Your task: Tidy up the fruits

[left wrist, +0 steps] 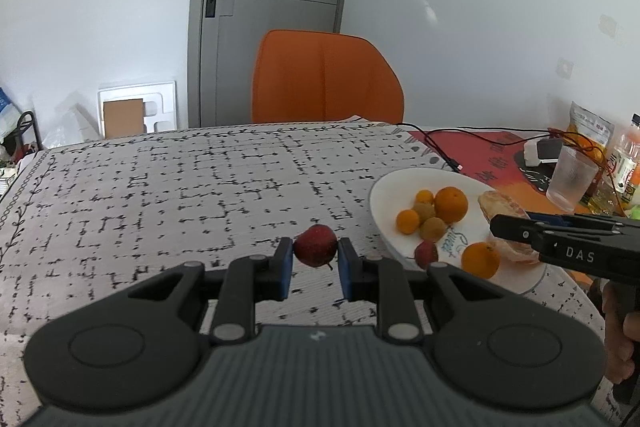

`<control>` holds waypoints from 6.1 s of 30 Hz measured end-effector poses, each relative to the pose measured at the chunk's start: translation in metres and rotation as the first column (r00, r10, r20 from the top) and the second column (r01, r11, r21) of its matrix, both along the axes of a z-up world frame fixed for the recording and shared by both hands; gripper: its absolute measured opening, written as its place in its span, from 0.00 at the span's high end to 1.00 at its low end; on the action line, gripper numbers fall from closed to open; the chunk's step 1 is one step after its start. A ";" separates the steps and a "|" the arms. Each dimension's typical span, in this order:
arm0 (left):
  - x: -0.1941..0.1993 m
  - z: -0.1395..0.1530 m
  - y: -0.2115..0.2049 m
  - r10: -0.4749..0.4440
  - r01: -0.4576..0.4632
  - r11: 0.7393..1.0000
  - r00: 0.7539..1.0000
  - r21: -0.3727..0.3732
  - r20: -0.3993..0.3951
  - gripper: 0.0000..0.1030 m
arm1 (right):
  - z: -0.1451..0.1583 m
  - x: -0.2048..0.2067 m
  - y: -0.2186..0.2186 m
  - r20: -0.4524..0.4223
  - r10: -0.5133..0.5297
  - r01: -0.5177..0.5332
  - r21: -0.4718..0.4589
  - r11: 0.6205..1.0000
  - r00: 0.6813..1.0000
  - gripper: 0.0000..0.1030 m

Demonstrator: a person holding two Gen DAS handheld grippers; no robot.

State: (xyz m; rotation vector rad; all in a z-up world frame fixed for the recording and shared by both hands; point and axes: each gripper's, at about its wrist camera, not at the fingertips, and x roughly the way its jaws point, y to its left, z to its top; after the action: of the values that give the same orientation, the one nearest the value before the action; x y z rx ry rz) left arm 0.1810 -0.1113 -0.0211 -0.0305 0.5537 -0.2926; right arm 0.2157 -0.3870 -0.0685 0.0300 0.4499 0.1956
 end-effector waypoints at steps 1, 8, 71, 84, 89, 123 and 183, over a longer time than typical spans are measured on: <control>0.000 0.000 -0.003 -0.002 0.002 1.000 1.000 0.001 0.001 0.78 | -0.001 0.001 -0.002 -0.001 -0.006 0.006 0.002 1.000 1.000 0.70; 0.004 0.001 -0.015 -0.018 0.018 1.000 1.000 0.012 0.001 0.78 | -0.006 0.007 -0.016 0.009 -0.033 0.033 0.019 0.999 0.999 0.68; -0.031 0.007 -0.005 0.031 -0.030 0.997 0.999 0.070 -0.011 0.09 | -0.011 -0.047 -0.002 -0.027 -0.006 0.008 0.090 0.996 1.000 0.00; -0.053 0.014 0.035 0.091 -0.091 0.996 0.996 0.014 0.001 0.00 | -0.006 -0.054 0.024 -0.036 0.035 -0.032 0.076 0.997 0.999 0.00; -0.063 0.018 0.048 0.117 -0.117 0.993 0.993 0.001 0.011 0.00 | -0.002 -0.058 0.031 -0.027 0.046 -0.044 0.084 0.996 0.999 0.00; -0.144 0.039 0.108 0.240 -0.238 0.970 0.969 -0.047 0.051 0.00 | 0.016 -0.103 0.054 -0.038 0.101 -0.096 0.105 0.990 0.994 0.00; -0.170 0.036 0.113 0.266 -0.266 0.964 0.963 0.021 0.033 0.00 | 0.021 -0.128 0.065 -0.014 0.142 -0.140 0.081 0.987 0.990 0.00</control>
State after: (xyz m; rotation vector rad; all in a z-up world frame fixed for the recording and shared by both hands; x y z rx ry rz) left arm 0.0111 0.0016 0.0151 -0.0753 0.5166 -0.0235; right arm 0.0879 -0.3219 -0.0471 0.0791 0.4636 0.3527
